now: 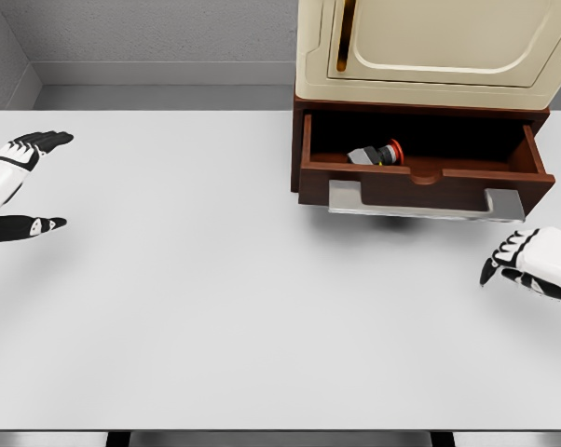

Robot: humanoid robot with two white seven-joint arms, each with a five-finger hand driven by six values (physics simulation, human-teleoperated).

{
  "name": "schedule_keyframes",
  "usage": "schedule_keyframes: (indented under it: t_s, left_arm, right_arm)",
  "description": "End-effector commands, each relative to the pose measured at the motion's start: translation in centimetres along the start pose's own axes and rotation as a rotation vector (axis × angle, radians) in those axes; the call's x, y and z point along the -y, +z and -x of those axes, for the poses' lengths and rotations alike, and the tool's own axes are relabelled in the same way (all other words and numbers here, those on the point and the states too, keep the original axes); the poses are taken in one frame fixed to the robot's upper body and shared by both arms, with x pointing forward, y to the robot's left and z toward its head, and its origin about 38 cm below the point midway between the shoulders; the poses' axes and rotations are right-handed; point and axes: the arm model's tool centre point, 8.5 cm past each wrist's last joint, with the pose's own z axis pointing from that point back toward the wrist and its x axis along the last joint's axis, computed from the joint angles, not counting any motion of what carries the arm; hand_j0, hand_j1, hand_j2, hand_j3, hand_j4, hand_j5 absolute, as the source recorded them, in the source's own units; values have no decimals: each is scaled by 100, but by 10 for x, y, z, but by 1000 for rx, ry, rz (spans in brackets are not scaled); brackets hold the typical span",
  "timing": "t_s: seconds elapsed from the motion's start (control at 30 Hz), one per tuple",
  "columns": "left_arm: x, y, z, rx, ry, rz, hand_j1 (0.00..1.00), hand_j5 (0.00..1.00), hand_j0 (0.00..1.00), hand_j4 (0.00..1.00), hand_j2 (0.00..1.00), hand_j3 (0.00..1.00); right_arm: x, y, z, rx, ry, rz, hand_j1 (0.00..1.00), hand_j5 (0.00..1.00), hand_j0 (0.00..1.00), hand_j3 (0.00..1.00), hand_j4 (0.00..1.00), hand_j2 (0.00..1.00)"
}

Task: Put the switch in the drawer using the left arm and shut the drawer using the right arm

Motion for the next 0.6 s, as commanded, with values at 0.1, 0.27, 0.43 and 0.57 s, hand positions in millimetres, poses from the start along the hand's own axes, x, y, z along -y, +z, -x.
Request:
schedule_keyframes:
  t_s: [0.1, 0.27, 0.43, 0.57]
  left_arm:
    - [-1, 0, 0, 0, 6, -5, 100, 100, 100, 100, 100, 100]
    - [-1, 0, 0, 0, 6, -6, 100, 100, 100, 100, 100, 100]
    - [0, 1, 0, -2, 8, -6, 100, 100, 100, 100, 100, 100]
    - [1, 2, 1, -4, 9, -4, 100, 100, 100, 100, 100, 100]
  right_arm:
    - [5, -1, 0, 3, 9, -4, 47, 47, 47, 47, 47, 47]
    - [16, -6, 1, 6, 23, 44, 47, 47, 47, 47, 47, 47]
    - [18, -16, -2, 15, 5, 126, 47, 47, 47, 47, 47, 47]
    - [33, -24, -2, 23, 25, 187, 47, 47, 47, 47, 47, 47]
